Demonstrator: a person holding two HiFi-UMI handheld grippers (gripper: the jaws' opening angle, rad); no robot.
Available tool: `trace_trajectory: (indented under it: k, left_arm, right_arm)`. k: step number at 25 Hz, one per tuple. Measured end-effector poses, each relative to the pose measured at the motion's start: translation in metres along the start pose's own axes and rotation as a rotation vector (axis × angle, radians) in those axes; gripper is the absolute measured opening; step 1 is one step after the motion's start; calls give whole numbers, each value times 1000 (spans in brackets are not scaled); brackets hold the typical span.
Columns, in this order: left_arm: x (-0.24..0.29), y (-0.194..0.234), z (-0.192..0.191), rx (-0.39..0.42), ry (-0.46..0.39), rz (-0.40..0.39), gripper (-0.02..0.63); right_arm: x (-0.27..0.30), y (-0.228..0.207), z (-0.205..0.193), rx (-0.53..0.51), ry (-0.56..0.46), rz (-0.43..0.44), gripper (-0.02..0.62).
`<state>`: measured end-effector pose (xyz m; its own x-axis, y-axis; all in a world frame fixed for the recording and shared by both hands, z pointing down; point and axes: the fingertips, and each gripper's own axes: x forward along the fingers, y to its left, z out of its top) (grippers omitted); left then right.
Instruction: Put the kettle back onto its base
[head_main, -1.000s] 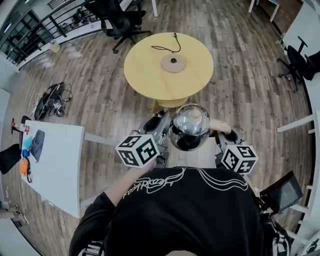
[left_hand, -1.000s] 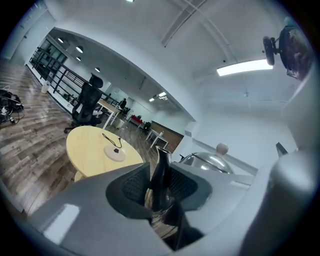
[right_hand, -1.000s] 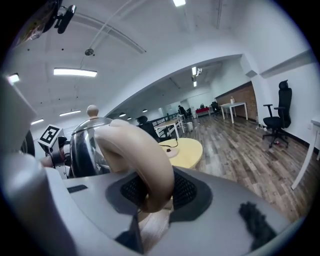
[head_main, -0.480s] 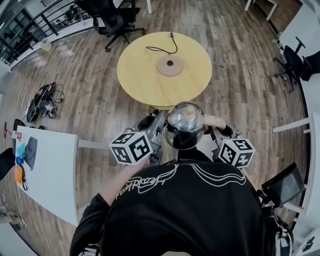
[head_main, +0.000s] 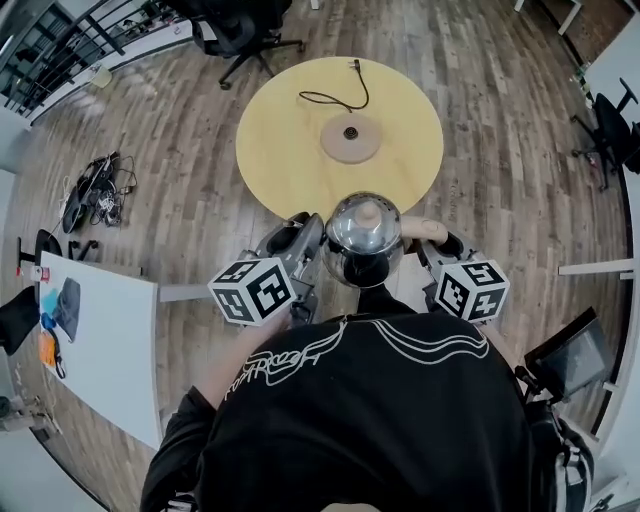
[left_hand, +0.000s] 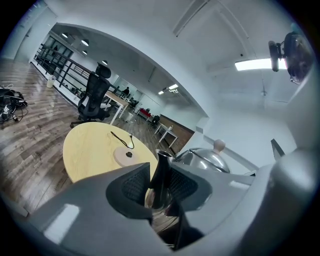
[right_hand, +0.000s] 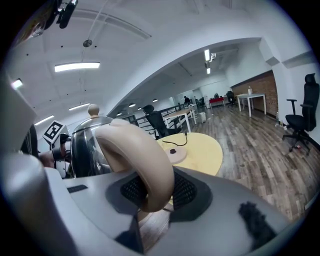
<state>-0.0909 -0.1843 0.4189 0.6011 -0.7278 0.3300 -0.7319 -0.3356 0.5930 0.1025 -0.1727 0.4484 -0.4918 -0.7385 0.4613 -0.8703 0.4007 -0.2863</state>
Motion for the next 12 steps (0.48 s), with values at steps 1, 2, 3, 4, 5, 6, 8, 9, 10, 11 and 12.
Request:
trace_trajectory:
  k: [1,2,3,4,5,6,8,9,10,11,12]
  left_arm:
    - [8,5,4,-1,3,8,100]
    - [16,10,8,-2,6,14,100]
    - [24,15,12,-1,9,19,100]
    - [33,21,17,3,11,23,100]
    - [41,28,21,10,13,28,100]
    - [49,35,25,18,14,33,98]
    - [64,46,36,26,12,36,98]
    - [71,51,41,29,10,35,98]
    - [79,56,47,32,8,33,98]
    - [87,59,52,35,8,31,98]
    - [95,63,56,37,9,30,98]
  right_arm:
    - [10,-6,3,1,7,8,110]
    - [20,-11,7,-3,13,16,109]
    - [30,-16,11,-12,18,23,109]
    - [40,-20,15,-25,21,30,109]
    - [51,-24,19,-41,25,37,110]
    - [62,-28,23,-56,30,45,109]
    - [82,-34,31,-73,42,59,109]
    - [91,-37,36,-78,48,65,109]
    - [99,-41,40,-85,53,71,109]
    - [107,-46,44,-94,57,78,109]
    - [115,-50,47,-105,61,83,109]
